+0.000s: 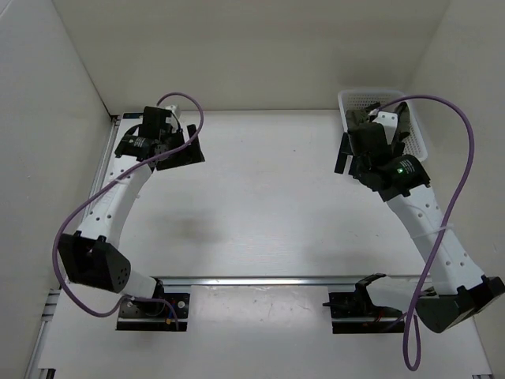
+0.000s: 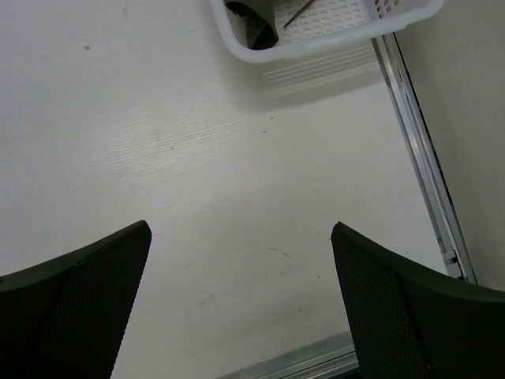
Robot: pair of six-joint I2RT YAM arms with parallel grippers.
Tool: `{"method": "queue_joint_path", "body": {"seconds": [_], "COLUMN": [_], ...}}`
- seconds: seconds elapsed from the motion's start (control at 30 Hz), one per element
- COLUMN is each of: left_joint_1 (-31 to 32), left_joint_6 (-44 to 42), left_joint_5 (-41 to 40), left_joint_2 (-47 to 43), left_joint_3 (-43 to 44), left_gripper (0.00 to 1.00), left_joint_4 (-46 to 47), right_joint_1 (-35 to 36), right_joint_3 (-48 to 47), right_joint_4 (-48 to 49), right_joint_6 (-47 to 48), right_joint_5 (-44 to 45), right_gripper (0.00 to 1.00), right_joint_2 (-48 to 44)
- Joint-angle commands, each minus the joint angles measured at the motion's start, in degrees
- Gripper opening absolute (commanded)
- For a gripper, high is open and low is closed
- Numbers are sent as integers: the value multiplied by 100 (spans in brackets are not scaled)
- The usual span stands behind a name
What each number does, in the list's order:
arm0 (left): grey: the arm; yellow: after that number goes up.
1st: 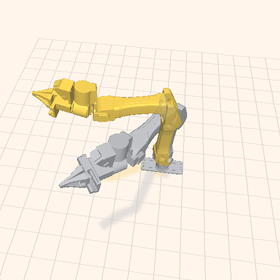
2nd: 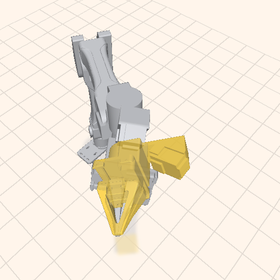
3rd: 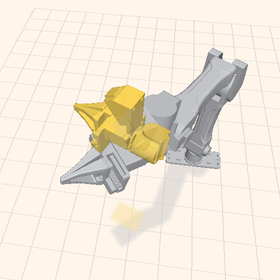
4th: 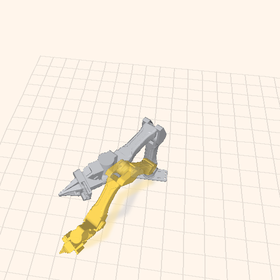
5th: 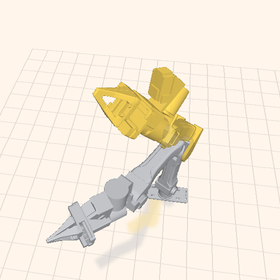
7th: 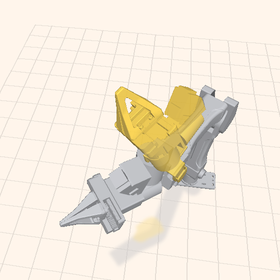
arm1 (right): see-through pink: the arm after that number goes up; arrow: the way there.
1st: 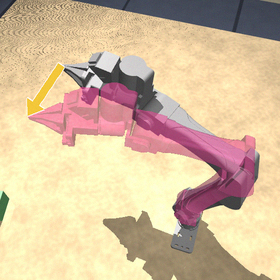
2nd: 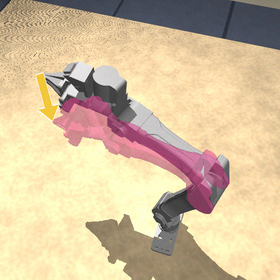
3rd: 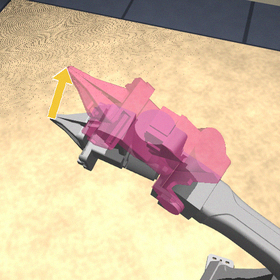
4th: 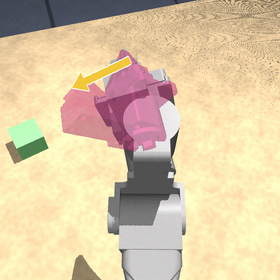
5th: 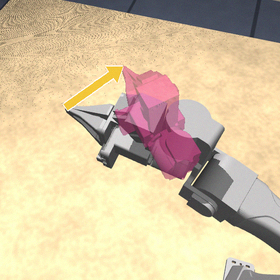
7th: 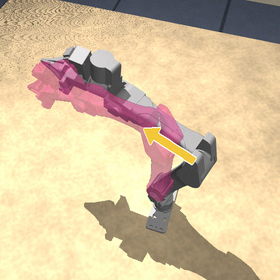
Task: Fold and stack the shorts
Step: Grab the shorts from the pile
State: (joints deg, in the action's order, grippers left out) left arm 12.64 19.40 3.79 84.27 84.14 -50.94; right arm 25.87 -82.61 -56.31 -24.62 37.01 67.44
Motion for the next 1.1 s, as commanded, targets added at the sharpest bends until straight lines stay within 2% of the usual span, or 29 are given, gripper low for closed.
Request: {"method": "queue_joint_path", "body": {"seconds": [0.0,0.23,0.37,0.4,0.53,0.57,0.67,0.77,0.8,0.93,1.0,1.07], "left_joint_1": [1,1,63,63,115,115,115,115,115,115,115,115], "left_joint_6": [266,319,319,319,249,310,372,372,372,320,319,319], "left_joint_5": [-378,-633,-836,-784,-731,-826,-1072,-1214,-1353,-1355,-1486,-1487], "left_joint_2": [-586,-1044,-1474,-1553,-1974,-1976,-2046,-2046,-2046,-1818,-1747,-1686], "left_joint_3": [156,86,-82,-169,-398,-468,-469,-469,-469,-320,-267,-266], "left_gripper": [100,100,100,100,100,100,100,100,100,100,100,100], "left_joint_4": [93,93,93,93,93,93,22,-48,-109,-267,-320,-320], "right_joint_1": [-29,-29,-529,-695,-1863,-1962,-2278,-2665,-2840,-3237,-3360,-3422], "right_joint_3": [-55,130,-105,-237,-1299,-1859,-2644,-3593,-4092,-4773,-4834,-4904], "right_joint_4": [-20,234,525,586,692,640,516,350,288,209,322,428], "right_joint_6": [151,142,388,458,888,941,994,934,855,450,309,256], "right_joint_5": [148,271,-150,-220,-1564,-1618,-1855,-2460,-2715,-3540,-3858,-4140], "right_gripper": [100,100,100,100,100,100,99,92,84,71,74,82], "right_joint_2": [120,120,427,698,1831,2382,3368,4378,4627,5681,5894,6157]}}
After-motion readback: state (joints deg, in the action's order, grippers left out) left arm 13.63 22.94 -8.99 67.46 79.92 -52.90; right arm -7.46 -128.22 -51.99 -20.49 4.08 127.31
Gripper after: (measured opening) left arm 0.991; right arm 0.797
